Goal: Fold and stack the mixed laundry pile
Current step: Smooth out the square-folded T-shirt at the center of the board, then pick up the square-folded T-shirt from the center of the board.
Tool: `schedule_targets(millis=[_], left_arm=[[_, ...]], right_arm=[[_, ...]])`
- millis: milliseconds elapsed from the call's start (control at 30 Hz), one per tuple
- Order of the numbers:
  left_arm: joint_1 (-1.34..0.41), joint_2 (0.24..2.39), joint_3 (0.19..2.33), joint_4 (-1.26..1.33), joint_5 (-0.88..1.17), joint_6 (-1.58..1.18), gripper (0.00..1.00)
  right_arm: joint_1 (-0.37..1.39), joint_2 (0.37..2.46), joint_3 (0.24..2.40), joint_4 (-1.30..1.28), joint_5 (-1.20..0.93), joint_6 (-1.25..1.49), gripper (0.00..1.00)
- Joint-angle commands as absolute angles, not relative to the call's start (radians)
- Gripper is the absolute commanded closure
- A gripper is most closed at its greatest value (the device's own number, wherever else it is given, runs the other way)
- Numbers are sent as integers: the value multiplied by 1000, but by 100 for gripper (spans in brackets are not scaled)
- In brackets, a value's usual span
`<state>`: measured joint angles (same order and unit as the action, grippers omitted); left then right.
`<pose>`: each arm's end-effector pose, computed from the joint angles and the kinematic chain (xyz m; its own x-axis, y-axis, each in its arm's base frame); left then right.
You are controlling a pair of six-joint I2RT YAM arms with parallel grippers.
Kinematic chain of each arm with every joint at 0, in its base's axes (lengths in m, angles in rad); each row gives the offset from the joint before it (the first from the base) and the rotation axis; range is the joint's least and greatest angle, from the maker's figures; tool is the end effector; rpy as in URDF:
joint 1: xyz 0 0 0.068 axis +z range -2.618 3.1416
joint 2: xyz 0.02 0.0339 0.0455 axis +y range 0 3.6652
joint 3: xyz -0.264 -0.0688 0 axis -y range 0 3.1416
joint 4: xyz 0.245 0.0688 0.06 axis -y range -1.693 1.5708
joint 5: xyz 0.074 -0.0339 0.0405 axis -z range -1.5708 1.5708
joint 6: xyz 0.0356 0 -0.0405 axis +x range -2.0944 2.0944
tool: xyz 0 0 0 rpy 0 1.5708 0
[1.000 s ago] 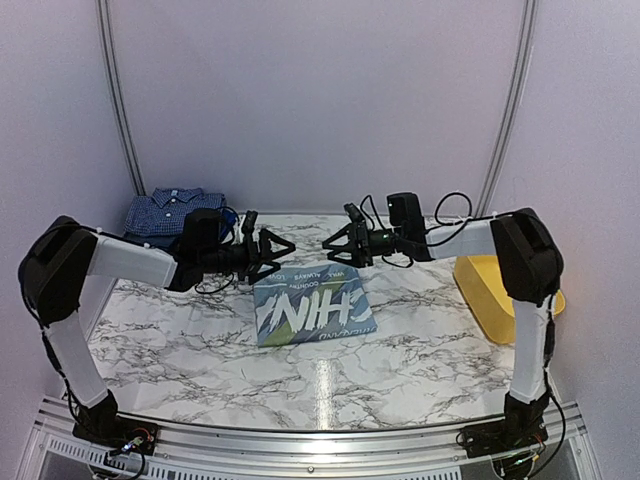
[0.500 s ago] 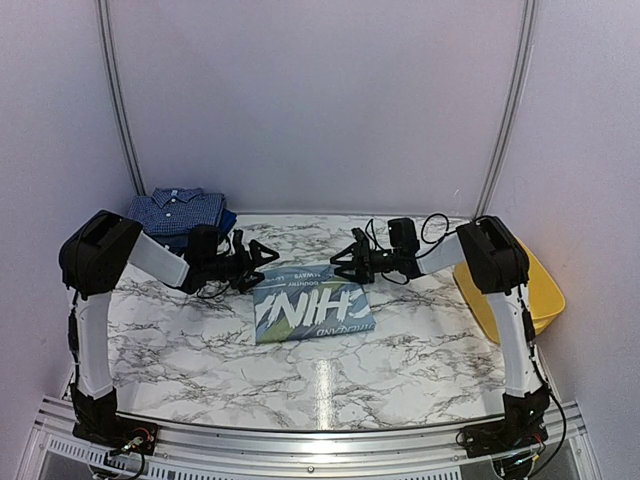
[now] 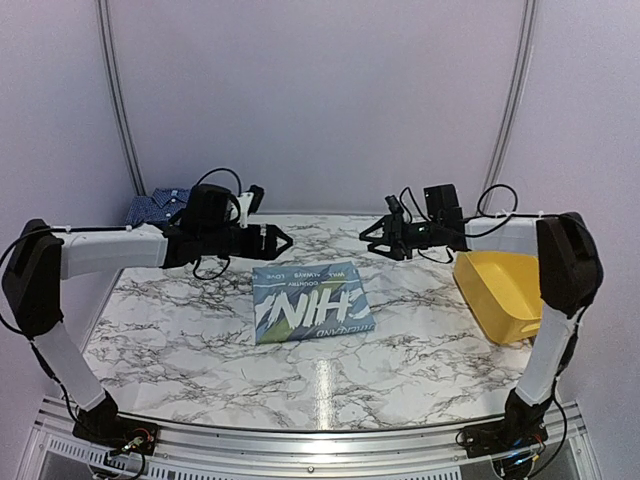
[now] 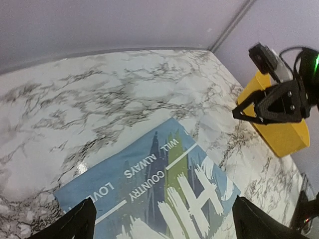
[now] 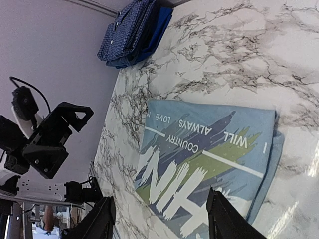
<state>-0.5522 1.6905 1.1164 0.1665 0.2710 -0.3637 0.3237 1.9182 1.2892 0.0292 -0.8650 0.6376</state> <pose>0.3264 -0.2123 0.2500 -0.5696 -0.0516 -0.8203 0.5478 0.7201 -0.4258 0.3928 0.1604 0.2113 -0.9074 0.1028 -0.4075 -0.3258 0.4404 0.8366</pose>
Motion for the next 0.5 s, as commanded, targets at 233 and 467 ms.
schedule_targets(millis=[233, 467], left_arm=[[-919, 1907, 1442, -203, -90, 201, 11], [-1024, 2089, 1612, -203, -11, 279, 47]], right_arm=[[262, 1723, 1056, -276, -746, 487, 41], [231, 1692, 980, -259, -758, 516, 42]])
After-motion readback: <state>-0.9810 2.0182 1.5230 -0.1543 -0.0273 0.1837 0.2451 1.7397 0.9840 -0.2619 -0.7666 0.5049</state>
